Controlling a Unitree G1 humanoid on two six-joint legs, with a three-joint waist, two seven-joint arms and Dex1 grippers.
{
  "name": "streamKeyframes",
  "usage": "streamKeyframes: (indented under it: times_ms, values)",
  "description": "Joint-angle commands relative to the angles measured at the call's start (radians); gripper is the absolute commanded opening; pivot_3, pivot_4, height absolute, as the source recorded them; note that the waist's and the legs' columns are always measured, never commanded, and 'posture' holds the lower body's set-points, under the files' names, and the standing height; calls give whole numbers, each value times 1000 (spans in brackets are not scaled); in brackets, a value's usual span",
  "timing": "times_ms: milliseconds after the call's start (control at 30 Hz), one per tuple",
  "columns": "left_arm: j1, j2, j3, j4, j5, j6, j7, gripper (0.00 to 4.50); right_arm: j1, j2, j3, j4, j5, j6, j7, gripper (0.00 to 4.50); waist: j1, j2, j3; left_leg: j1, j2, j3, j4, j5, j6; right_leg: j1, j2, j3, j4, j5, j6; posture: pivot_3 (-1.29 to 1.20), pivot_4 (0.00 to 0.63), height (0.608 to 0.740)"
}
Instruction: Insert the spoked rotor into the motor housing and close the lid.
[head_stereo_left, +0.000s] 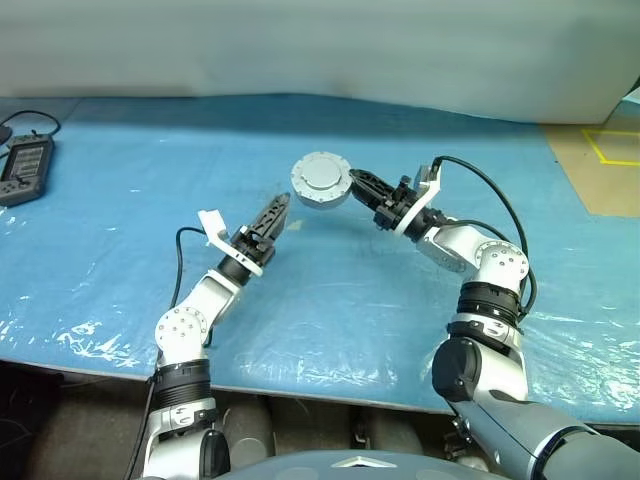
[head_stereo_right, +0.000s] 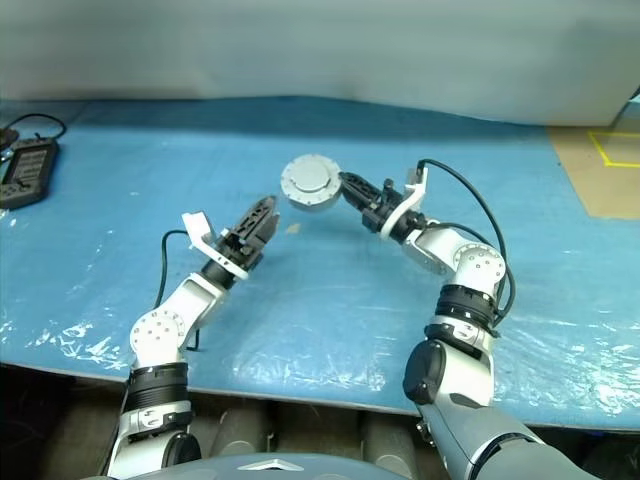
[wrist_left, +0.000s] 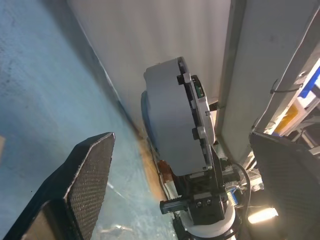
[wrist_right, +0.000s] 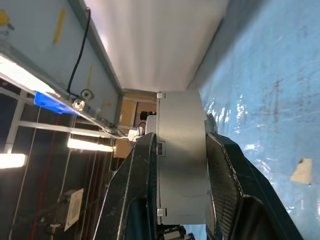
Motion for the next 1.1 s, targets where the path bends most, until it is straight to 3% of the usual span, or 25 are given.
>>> streamKeyframes:
  times_ms: [33, 600, 700, 833, 1100]
  values:
    - [-24, -3, -12, -14, -26, 6, -5, 4484, -13, 22, 18, -80, 92, 11, -3, 1079, 0, 0, 0, 0, 0, 0, 0, 0, 0, 0, 0, 0, 0, 0, 0, 0, 150, 740]
    - [-70, -54, -53, 30, 17, -43, -43, 4484, 51, 26, 132, -153, 165, 36, -25, 1079, 2, -2, 1, -2, -1, -2, 2, 0, 0, 0, 0, 0, 0, 2, 3, 0, 150, 740]
    - [-68, -57, -62, 27, 17, -40, -59, 3880, 54, 23, 140, -155, 169, 34, -25, 1079, 2, -2, 1, -2, -1, -2, 4, 0, 0, 0, 0, 0, 0, 2, 3, 0, 150, 740]
    - [-68, -61, -59, 39, 25, -51, -60, 2607, 58, 18, 150, -157, 172, 27, -25, 1079, 4, -2, 1, -3, -1, -3, 5, 0, 0, 1, 0, 0, 1, 2, 4, 0, 150, 740]
    - [-75, -63, -46, 66, 41, -76, -15, 2589, 68, -7, 186, -159, 117, -35, 3, 1079, 4, -2, 1, -3, -1, -3, 9, 0, 0, 2, 0, 0, 1, 3, 5, 0, 150, 740]
